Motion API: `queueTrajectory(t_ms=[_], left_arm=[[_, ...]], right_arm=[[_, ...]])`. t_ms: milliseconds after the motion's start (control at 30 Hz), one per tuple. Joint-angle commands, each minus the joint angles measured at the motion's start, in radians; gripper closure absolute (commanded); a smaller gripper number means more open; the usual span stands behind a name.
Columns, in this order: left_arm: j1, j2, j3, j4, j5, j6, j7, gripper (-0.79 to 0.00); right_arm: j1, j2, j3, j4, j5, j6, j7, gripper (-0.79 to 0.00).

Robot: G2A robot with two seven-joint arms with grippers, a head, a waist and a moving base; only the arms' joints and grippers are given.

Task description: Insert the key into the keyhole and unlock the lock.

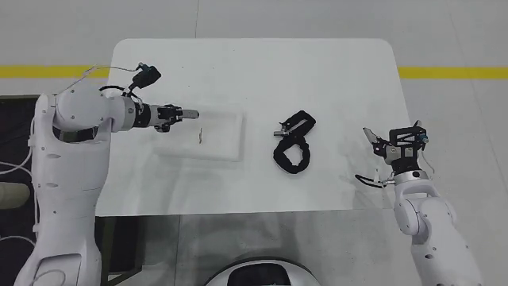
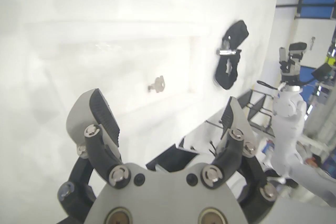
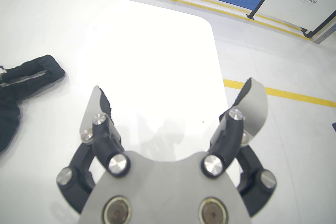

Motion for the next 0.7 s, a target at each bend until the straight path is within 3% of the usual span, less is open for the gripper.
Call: queueTrajectory(t_ms=[0,133,267,333,467,533,633,667], left_arm=[[-0.068,0.007,0.086,0.109,-0.004,0.027,0.005,-0.779],[-0.189,0.024,0.261,0.279,-0.070,0.017,0.005,-0.708],[-0.275,0.043,0.416,0.355,-0.114,-0.050,0.005,-0.653],[-0.305,0.053,0.478,0.383,-0.147,-0.065,0.005,-0.542],[-0.363,0.073,0.563,0.411,-0.206,-0.062,0.005,-0.489],[-0.382,0.082,0.595,0.418,-0.233,-0.062,0.005,-0.406],[-0.404,0.092,0.638,0.429,-0.267,-0.061,0.005,-0.382],[-0.410,0.095,0.654,0.431,-0.270,-0.062,0.005,-0.323]], right_arm=[[0.000,0.000,0.000,0.000,0.000,0.000,0.000,-0.785],[0.000,0.000,0.000,0.000,0.000,0.000,0.000,-0.785],[0.000,0.000,0.000,0.000,0.000,0.000,0.000,-0.785],[0.000,0.000,0.000,0.000,0.000,0.000,0.000,-0.785],[0.000,0.000,0.000,0.000,0.000,0.000,0.000,-0.785],[0.000,0.000,0.000,0.000,0.000,0.000,0.000,-0.785],[0.000,0.000,0.000,0.000,0.000,0.000,0.000,-0.785],[0.000,0.000,0.000,0.000,0.000,0.000,0.000,-0.785]])
